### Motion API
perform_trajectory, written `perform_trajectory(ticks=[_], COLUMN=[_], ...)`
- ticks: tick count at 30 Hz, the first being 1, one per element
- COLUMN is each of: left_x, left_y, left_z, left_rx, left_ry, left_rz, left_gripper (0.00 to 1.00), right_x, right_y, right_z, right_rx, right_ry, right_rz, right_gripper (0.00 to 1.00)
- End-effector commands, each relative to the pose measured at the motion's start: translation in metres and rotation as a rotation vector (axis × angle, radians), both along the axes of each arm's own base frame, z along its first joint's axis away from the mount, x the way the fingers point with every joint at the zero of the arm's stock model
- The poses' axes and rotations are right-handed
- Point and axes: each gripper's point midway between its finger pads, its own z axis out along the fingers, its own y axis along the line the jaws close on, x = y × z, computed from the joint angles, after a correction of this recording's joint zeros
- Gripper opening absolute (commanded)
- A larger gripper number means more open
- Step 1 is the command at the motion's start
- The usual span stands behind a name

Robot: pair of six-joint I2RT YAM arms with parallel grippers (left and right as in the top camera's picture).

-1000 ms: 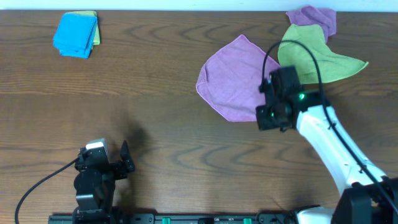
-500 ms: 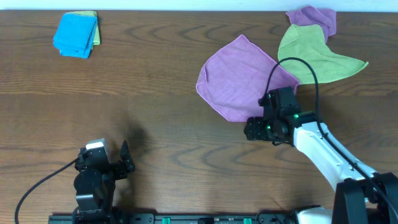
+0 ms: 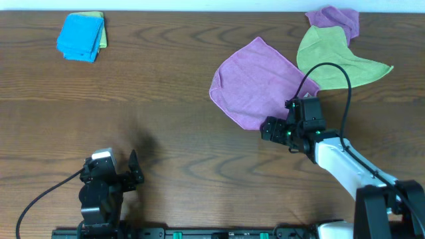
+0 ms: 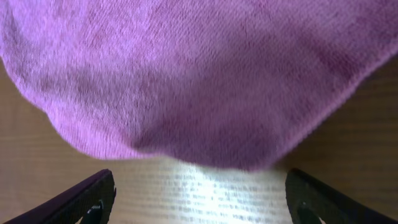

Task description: Fold the cloth

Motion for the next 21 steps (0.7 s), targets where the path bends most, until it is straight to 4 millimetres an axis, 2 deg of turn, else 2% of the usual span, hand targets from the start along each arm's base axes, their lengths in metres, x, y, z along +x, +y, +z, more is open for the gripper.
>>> perform_trajectory(ticks=[1,5,9,14,18,21], left_x=[0.000,0.000,0.000,0.000,0.000,0.000], left_y=[0.000,0.000,0.000,0.000,0.000,0.000], left_z=[-0.005,-0.005,-0.005,-0.005,-0.005,-0.005], left_rx=[0.013,0.013,0.013,0.013,0.013,0.013], left_ry=[0.008,0.008,0.008,0.008,0.008,0.008], left_rz=[-0.008,-0.008,-0.008,-0.008,-0.008,-0.008], left_gripper=[0.95,0.95,0.95,0.95,0.95,0.95], right_x=[-0.001,0.011,0.027,0.047,0.048,0.045], right_y=[0.000,0.013,0.026,0.061,0.086,0.092], right_z=[-0.013,-0.016,-0.006,0.035,0.068,0.075], right_rx=[0.033,0.118,0.207,0.437,0.598,0.629], right_ry=[0.042,0.026,-0.034,-0.143,-0.173,-0.166], right_rz=[-0.058,-0.072,-0.068,0.013,0.124,0.157], right_gripper=[0.88,0.88,0.88,0.83,0.82,0.81])
